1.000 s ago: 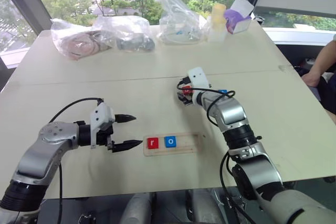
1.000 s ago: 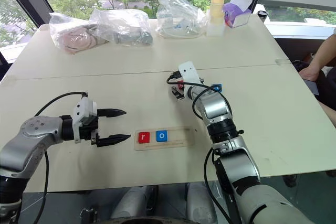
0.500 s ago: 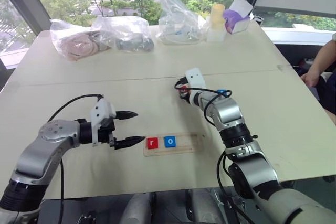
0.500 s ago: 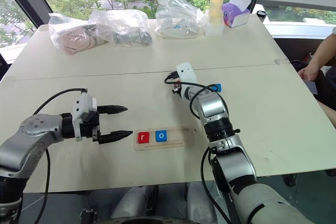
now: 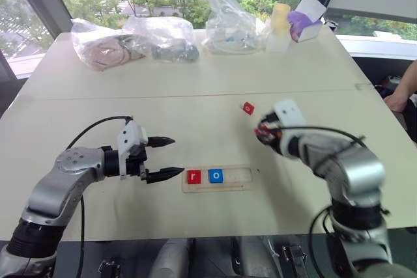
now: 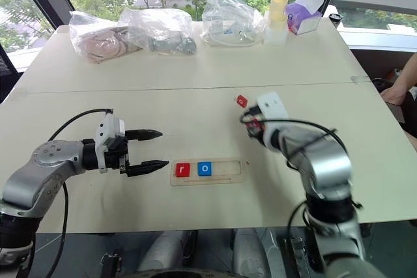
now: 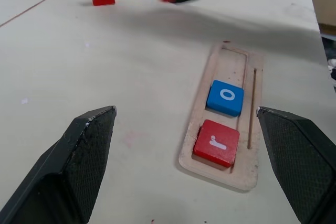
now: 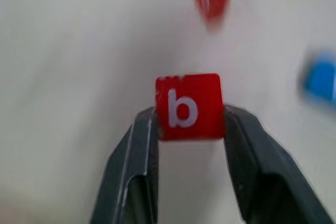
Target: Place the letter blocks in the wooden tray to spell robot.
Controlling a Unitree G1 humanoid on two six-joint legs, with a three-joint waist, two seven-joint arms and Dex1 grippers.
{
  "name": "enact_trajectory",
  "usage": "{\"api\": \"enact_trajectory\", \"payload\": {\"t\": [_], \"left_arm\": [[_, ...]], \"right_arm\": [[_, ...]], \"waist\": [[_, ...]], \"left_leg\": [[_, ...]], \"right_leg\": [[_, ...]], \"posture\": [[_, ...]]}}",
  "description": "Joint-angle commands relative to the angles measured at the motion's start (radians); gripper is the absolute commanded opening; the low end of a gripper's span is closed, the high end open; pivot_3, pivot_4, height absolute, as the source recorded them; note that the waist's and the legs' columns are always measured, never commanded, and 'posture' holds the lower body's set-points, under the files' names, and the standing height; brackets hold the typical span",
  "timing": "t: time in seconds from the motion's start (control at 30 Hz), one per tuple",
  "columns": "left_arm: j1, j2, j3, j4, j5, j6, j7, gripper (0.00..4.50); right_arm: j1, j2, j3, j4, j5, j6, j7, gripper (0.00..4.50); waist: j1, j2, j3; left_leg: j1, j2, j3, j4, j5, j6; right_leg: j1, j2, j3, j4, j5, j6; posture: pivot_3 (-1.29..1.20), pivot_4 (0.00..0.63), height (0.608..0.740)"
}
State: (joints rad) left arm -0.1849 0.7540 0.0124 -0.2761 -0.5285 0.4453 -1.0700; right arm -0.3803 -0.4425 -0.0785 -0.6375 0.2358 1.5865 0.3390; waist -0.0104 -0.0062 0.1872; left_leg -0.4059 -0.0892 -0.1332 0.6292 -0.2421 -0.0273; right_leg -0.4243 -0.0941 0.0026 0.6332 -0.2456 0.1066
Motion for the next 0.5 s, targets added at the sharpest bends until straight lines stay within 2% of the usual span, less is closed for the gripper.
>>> {"api": "enact_trajectory", "payload": {"t": [0.03,0.23,0.37,0.43,0.5], "left_arm": [[-0.030,0.002,0.009,0.003,-0.004,-0.017,-0.020,4.50],[-0.069,-0.020,-0.013,0.020,0.004,-0.016,-0.026,4.50],[-0.070,-0.023,-0.015,0.022,0.010,-0.020,-0.028,4.50],[-0.068,-0.023,-0.012,0.025,0.013,-0.025,-0.029,4.50],[-0.066,-0.023,-0.009,0.024,0.015,-0.024,-0.026,4.50]], "right_arm": [[0.095,0.002,-0.090,-0.145,0.060,0.028,-0.011,1.13],[0.202,0.095,-0.149,-0.182,0.103,0.028,-0.115,1.13],[0.225,0.102,-0.159,-0.191,0.156,0.028,-0.159,1.13],[0.231,0.081,-0.166,-0.198,0.194,0.028,-0.165,2.19],[0.222,0.048,-0.176,-0.198,0.234,0.028,-0.160,3.05]], "waist": [[-0.004,0.000,0.000],[-0.004,0.000,0.000],[-0.002,0.000,0.000],[-0.002,0.000,0.000],[-0.002,0.000,0.000]], "left_leg": [[0.000,0.000,0.000,0.000,0.000,0.000],[0.001,0.001,0.001,0.002,0.000,0.000],[0.001,0.001,0.001,0.002,0.001,-0.001],[0.001,0.001,0.001,0.002,0.001,-0.001],[0.001,0.001,0.001,0.002,0.001,-0.001]], "right_leg": [[0.000,0.000,0.000,0.000,0.000,0.000],[0.000,0.001,0.001,0.001,0.000,0.000],[0.000,0.001,0.001,0.001,0.000,0.000],[0.000,0.001,0.001,0.001,0.000,0.000],[0.000,0.001,0.001,0.001,0.000,0.000]], "posture": [[0.00,0.150,0.740],[0.00,0.150,0.740],[0.00,0.150,0.740],[0.00,0.150,0.740],[0.00,0.150,0.740]]}}
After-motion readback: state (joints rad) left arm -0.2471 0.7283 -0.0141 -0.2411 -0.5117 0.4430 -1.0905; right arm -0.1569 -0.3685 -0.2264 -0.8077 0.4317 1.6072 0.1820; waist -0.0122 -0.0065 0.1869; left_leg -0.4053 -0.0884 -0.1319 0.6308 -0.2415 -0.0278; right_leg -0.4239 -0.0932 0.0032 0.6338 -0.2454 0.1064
